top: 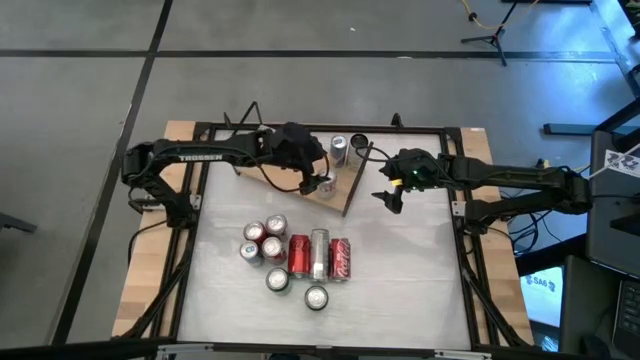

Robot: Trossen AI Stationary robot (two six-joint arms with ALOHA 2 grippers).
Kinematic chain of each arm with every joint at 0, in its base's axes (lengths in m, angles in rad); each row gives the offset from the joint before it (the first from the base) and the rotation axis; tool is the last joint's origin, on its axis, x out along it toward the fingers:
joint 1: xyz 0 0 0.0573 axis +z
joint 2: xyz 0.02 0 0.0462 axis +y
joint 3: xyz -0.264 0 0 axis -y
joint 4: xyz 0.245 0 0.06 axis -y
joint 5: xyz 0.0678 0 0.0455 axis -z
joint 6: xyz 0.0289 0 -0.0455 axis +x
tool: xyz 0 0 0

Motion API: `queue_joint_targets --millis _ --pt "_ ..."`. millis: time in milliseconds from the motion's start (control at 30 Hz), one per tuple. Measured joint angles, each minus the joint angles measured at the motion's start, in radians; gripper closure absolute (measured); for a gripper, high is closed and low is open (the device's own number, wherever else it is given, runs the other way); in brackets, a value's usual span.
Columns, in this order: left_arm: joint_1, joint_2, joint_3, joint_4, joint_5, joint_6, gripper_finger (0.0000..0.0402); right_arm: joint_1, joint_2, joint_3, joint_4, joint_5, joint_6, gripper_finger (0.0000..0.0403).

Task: Place canned beverage on shelf
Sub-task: Put the right silver soda can on the shelf

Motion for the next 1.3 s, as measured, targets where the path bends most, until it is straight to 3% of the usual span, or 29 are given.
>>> queue_joint_targets --millis 600,1000,1300 --pt "-0.035 0.035 -0.002 -0.026 -0.037 -0.027 0.002 0.0 0.0 0.0 0.0 -0.002 0.0 0.0022" --pt "-0.036 0.035 -0.077 0.013 -0.038 -0.048 0.002 0.0 0.0 0.0 0.0 -0.003 0.0 0.0022" --pt "-0.037 0.105 -0.078 0.059 -0.05 -0.021 0.002 0.0 0.001 0.0 0.002 -0.003 0.0 0.0022"
